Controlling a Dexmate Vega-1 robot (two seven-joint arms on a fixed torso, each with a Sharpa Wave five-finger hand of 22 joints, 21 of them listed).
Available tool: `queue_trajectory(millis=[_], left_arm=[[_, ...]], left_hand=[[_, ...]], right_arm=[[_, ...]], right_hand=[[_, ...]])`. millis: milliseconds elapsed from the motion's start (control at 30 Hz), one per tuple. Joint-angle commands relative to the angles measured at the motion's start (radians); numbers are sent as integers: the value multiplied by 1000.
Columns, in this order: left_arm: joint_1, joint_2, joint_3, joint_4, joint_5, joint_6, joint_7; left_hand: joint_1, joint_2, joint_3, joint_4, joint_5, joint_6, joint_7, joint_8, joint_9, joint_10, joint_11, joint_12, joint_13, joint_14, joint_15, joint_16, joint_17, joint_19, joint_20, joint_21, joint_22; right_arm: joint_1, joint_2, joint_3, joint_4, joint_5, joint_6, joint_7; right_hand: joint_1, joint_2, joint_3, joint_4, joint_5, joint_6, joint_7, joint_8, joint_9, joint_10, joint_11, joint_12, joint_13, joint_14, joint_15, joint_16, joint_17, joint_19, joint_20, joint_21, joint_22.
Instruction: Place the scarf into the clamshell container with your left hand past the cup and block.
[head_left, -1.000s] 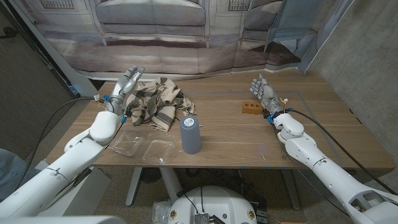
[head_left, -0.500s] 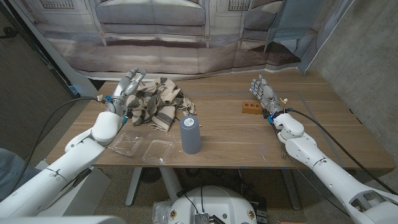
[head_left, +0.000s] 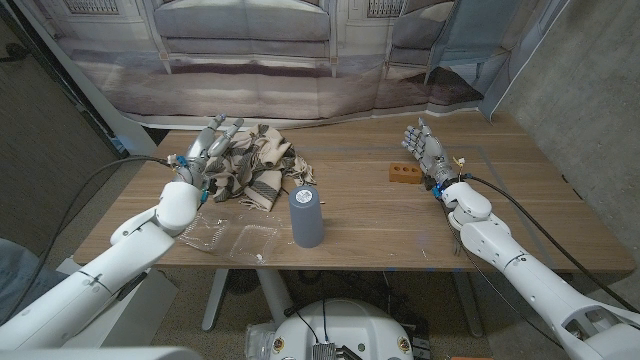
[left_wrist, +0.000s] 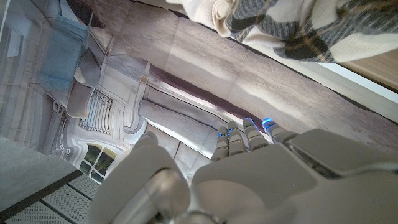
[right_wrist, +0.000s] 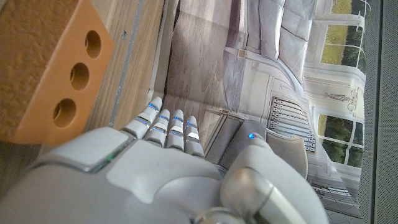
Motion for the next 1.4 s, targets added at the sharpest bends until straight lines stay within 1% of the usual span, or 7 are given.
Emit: queue_trajectory(millis=[33,133,333,700,933,1233,1400], left_arm=[[-55,9,32,-7,39,48,-4],[-74,5,38,7,37,47,-9],[-135,5,77,34,50,110,-36],[-211,-7,151,74,86,132,-49],[-241,2,174,64,94,176,-77],[-259,9,203,48,136,226,-68],[-264,14,220,34,169,265,-58]], left_hand=[[13,0,3,-4,5,5,0,0,6,10,-2,-2,4,1,-3,-3,3,1,-1,-1,4],[15,1,2,-5,6,6,0,0,6,11,-2,-2,5,2,-4,-3,3,0,-1,-1,4],[18,2,2,-6,7,6,-2,-1,6,13,-2,-3,5,3,-4,-3,3,2,-3,-1,4],[24,3,1,-9,10,8,-2,-2,6,15,-3,-4,5,4,-5,-4,3,3,-3,-1,4],[27,4,1,-10,12,5,-2,-5,6,14,-6,-6,5,4,-5,-5,3,3,-3,-1,4],[37,2,-1,-16,15,-2,-4,-10,6,9,-5,-10,5,3,4,-6,3,5,13,-2,4],[41,1,-1,-18,16,-3,-4,-11,7,7,-4,-11,5,3,4,-7,4,5,14,-2,4]], right_arm=[[3,-12,-13,-11,-51,-11,-44],[4,-13,-21,-14,-68,-10,-54],[21,3,-35,15,-74,-3,-40],[28,3,-37,20,-76,-8,-36],[35,9,-38,38,-69,-5,-26],[41,10,-39,40,-73,0,-24],[45,11,-38,42,-70,-1,-21]], right_hand=[[-3,-4,-2,-2,-4,1,-7,-2,2,13,0,-6,4,9,0,-3,2,11,-1,-4,4],[-4,-4,-2,-2,-4,0,-8,-2,2,13,-1,-6,4,9,0,-3,2,11,-2,-5,4],[-4,-4,-3,-3,-4,0,-8,-3,2,13,-2,-6,5,8,0,-4,2,10,-1,-8,5],[-4,-3,-4,-3,-4,0,-8,-3,2,13,-2,-7,5,8,0,-5,2,10,-2,-11,5],[-5,-3,-5,-4,-4,-1,-8,-3,2,13,-1,-8,5,7,0,-5,2,11,-1,-12,5],[-5,-3,-6,-4,-4,0,-9,-3,2,17,-4,-7,5,8,-2,-5,1,11,-2,-15,5],[-5,-2,-6,-5,-4,1,-9,-2,2,17,-4,-7,5,8,-3,-5,1,11,-2,-17,5]])
